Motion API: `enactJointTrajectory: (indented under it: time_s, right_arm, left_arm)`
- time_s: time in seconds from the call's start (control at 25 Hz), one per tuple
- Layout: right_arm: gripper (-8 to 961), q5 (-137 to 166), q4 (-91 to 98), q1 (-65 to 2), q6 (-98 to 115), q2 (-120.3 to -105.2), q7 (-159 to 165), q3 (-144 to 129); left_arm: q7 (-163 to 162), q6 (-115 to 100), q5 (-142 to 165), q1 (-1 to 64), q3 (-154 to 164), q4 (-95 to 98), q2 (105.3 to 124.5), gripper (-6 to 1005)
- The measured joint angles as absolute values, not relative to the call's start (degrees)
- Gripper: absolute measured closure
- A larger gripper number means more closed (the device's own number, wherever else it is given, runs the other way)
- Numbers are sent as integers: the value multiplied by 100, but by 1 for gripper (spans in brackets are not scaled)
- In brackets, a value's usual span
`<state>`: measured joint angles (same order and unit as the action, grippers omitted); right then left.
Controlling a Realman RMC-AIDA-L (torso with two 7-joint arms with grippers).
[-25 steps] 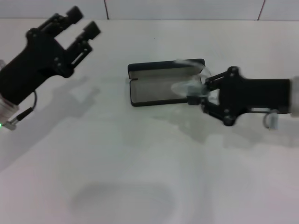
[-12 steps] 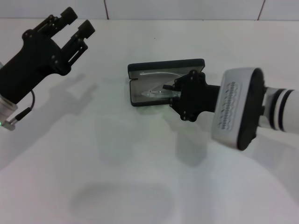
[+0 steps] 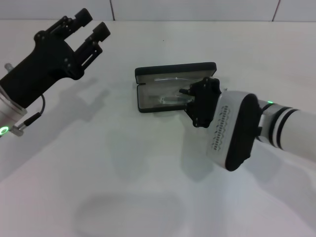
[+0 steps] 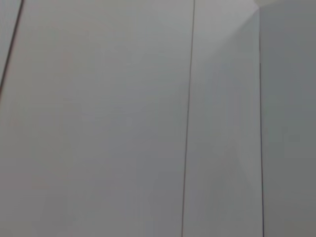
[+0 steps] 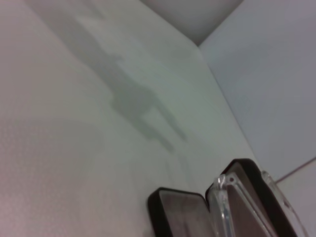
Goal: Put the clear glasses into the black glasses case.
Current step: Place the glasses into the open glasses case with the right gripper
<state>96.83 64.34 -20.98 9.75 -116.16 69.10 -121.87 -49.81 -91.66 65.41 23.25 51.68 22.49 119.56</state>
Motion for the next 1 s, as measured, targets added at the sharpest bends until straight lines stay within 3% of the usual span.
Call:
enactJointTrajectory:
  time_s: [1.0]
  right_arm:
    - [699,9408,5943,-2437,-293,-11618,6926,-12953]
  left_arm:
    - [-4983,-9211,6574,2347,5328,2197,11980,471]
